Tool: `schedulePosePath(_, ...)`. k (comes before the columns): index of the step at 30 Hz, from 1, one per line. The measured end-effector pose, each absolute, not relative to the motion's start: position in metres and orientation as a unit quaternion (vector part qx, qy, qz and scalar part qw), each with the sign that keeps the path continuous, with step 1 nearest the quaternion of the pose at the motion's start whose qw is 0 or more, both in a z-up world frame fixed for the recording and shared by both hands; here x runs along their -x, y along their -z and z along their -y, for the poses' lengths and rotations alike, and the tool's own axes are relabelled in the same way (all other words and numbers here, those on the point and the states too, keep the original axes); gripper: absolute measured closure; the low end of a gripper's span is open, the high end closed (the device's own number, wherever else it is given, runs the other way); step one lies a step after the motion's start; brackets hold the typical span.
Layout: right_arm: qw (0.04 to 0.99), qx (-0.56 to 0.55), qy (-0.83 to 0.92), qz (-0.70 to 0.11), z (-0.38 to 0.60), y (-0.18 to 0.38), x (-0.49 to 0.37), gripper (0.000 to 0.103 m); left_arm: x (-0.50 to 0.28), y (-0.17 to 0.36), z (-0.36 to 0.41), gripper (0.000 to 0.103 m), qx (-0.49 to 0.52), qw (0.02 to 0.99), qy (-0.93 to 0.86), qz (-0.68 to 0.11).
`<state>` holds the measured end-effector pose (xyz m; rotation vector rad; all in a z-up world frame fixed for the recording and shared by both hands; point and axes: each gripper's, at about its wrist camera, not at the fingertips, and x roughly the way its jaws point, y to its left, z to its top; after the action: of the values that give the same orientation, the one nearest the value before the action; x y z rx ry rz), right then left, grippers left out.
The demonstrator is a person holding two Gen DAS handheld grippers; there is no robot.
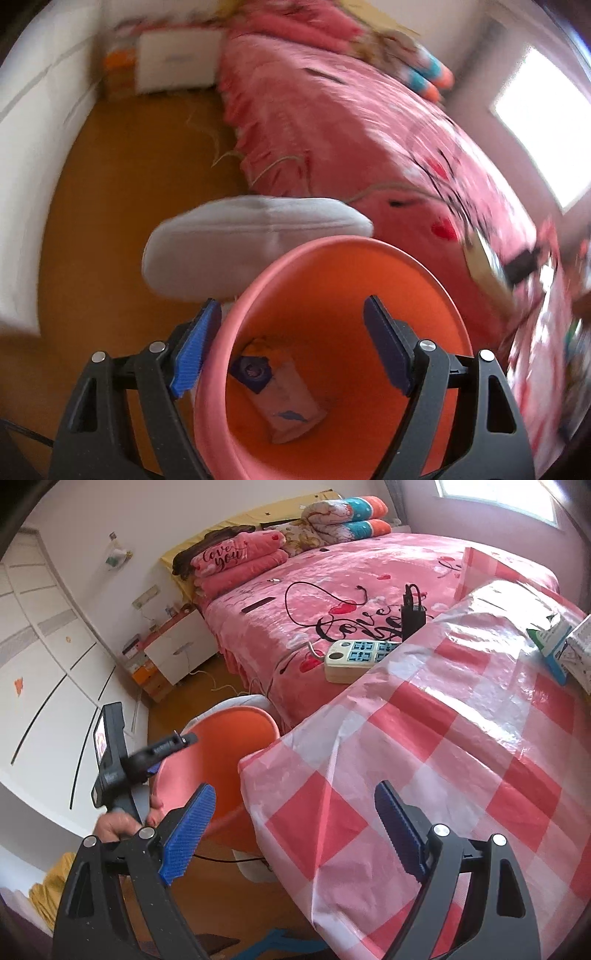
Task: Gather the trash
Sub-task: 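Move both open tools back from the bucket toward the trash pile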
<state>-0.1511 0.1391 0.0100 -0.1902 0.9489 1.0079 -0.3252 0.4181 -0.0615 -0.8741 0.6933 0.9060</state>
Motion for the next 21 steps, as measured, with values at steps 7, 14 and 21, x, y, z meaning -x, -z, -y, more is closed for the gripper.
schedulePosePath(7, 0.765, 0.097, -0.466, -0.434, -0.135, -0.007, 0.153, 0.016, 0.331, 0.075, -0.405, 0.023, 0.47, 0.717, -0.434, -0.276)
schedulePosePath(14, 0.772, 0.083, -0.453, -0.439, -0.121, -0.007, 0.146, 0.014, 0.306, 0.08, -0.364, 0.018, 0.426, 0.736, -0.434, -0.297)
schedulePosePath(21, 0.801, 0.098, -0.403, -0.432, -0.1, -0.008, 0.144, 0.011, 0.317, 0.084, -0.37, 0.015, 0.43, 0.734, -0.429, -0.305)
